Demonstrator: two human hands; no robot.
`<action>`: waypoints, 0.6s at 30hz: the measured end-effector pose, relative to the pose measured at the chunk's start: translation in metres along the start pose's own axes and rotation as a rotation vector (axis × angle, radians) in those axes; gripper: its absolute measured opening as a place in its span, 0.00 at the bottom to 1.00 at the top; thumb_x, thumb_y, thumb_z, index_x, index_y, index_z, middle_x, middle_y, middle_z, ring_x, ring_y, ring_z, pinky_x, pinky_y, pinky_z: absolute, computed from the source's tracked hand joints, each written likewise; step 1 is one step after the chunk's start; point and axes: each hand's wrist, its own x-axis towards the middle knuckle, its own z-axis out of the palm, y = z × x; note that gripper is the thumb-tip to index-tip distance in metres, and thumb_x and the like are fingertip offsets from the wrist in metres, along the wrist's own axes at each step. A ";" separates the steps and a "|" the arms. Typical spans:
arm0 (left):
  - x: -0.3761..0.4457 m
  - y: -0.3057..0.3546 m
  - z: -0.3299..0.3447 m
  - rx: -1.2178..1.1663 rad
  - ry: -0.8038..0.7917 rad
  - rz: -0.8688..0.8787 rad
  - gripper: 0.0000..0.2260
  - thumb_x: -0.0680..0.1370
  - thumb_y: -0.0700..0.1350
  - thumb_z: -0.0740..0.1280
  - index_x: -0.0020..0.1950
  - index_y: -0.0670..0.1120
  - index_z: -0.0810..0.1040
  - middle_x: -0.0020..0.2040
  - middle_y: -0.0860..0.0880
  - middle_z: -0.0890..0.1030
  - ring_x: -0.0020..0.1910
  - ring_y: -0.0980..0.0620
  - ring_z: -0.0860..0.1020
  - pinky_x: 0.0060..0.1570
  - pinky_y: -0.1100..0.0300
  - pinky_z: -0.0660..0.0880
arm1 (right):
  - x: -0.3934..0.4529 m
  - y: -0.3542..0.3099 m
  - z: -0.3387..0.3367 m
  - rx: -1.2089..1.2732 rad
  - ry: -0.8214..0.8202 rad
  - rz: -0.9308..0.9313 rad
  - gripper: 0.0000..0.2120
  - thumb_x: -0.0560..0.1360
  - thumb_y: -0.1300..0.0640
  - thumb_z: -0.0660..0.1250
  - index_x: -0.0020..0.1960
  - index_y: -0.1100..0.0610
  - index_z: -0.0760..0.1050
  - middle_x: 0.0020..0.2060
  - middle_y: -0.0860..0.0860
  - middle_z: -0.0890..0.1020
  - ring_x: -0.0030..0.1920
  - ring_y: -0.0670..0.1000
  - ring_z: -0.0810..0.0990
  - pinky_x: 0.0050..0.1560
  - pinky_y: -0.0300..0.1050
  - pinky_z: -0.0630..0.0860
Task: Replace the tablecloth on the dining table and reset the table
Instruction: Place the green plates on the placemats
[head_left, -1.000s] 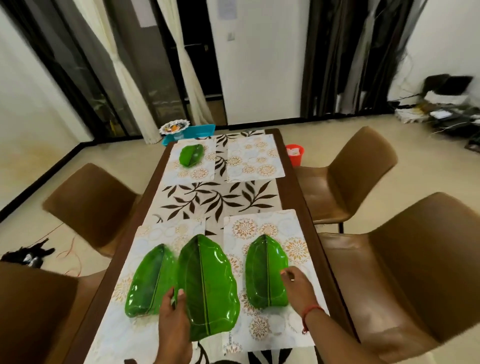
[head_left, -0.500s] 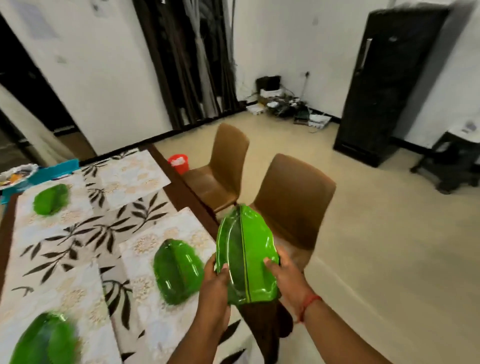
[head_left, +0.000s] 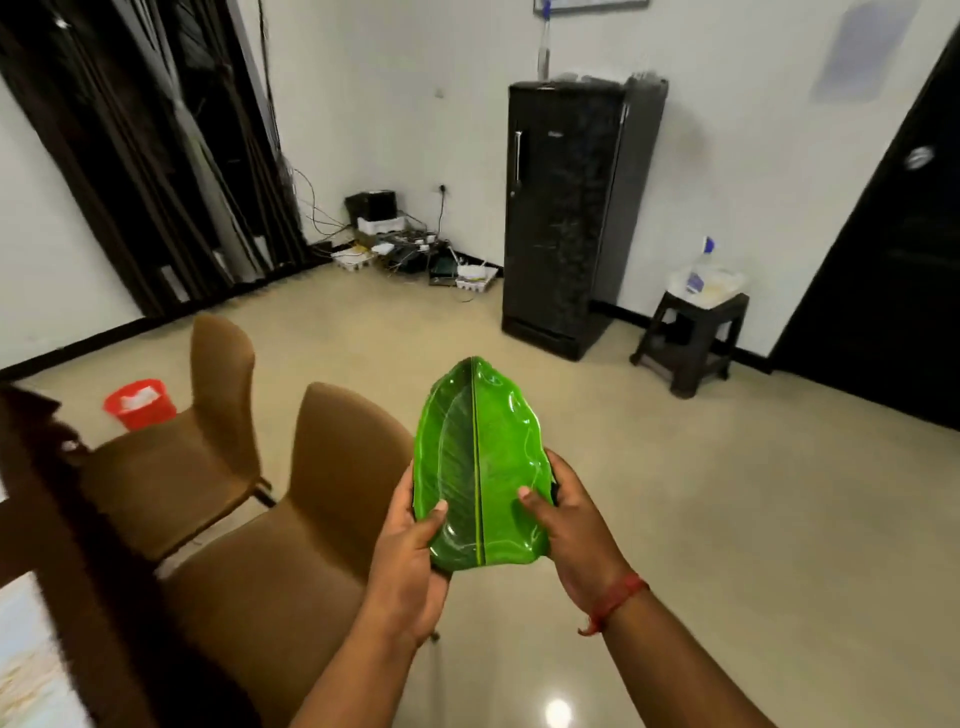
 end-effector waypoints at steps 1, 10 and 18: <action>0.014 -0.005 0.023 -0.010 -0.017 0.000 0.24 0.80 0.31 0.58 0.72 0.51 0.71 0.63 0.45 0.81 0.59 0.44 0.82 0.52 0.47 0.81 | 0.015 -0.014 -0.019 0.000 0.005 -0.009 0.23 0.79 0.67 0.64 0.72 0.51 0.69 0.62 0.52 0.82 0.63 0.55 0.80 0.65 0.59 0.75; 0.185 0.013 0.129 0.095 -0.057 0.102 0.23 0.82 0.31 0.58 0.70 0.55 0.71 0.62 0.49 0.82 0.60 0.47 0.81 0.53 0.51 0.81 | 0.202 -0.075 -0.075 0.025 -0.066 -0.073 0.24 0.80 0.68 0.61 0.73 0.50 0.67 0.62 0.51 0.81 0.62 0.55 0.80 0.58 0.58 0.79; 0.393 0.051 0.169 0.163 -0.071 0.140 0.24 0.81 0.30 0.59 0.70 0.54 0.72 0.61 0.50 0.83 0.60 0.47 0.81 0.61 0.43 0.76 | 0.400 -0.114 -0.077 -0.023 -0.037 -0.106 0.24 0.80 0.68 0.61 0.70 0.46 0.69 0.61 0.49 0.82 0.61 0.54 0.81 0.58 0.62 0.79</action>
